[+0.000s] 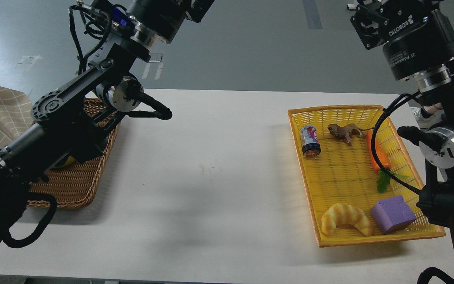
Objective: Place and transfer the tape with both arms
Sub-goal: 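Release the tape roll in the basket and raise the left arm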
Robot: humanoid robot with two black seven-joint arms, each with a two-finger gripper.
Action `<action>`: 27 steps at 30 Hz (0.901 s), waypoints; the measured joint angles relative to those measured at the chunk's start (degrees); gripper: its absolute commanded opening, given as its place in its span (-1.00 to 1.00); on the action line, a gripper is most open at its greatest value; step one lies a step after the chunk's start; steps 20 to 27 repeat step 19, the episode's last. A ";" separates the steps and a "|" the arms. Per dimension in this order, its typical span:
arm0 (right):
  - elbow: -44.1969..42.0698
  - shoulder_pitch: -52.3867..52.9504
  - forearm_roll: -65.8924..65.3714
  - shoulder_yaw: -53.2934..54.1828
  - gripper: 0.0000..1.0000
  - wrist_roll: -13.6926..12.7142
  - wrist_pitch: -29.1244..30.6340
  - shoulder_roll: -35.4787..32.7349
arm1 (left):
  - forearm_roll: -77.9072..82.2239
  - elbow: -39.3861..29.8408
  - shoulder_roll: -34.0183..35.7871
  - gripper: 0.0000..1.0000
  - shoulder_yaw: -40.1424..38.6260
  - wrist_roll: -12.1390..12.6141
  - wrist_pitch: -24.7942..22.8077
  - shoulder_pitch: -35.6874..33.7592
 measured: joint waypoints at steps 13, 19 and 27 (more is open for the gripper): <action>-0.67 0.19 -0.07 -0.24 1.00 -0.08 0.01 0.33 | 6.97 2.24 -3.38 0.95 -1.94 5.84 -7.20 -5.34; -0.78 0.43 -0.02 -0.09 1.00 -0.08 -0.04 0.49 | 7.52 1.71 -10.23 0.95 -11.24 7.61 -9.07 -0.40; -0.78 0.43 -0.02 -0.09 1.00 -0.08 -0.04 0.49 | 7.52 1.71 -10.23 0.95 -11.24 7.61 -9.07 -0.40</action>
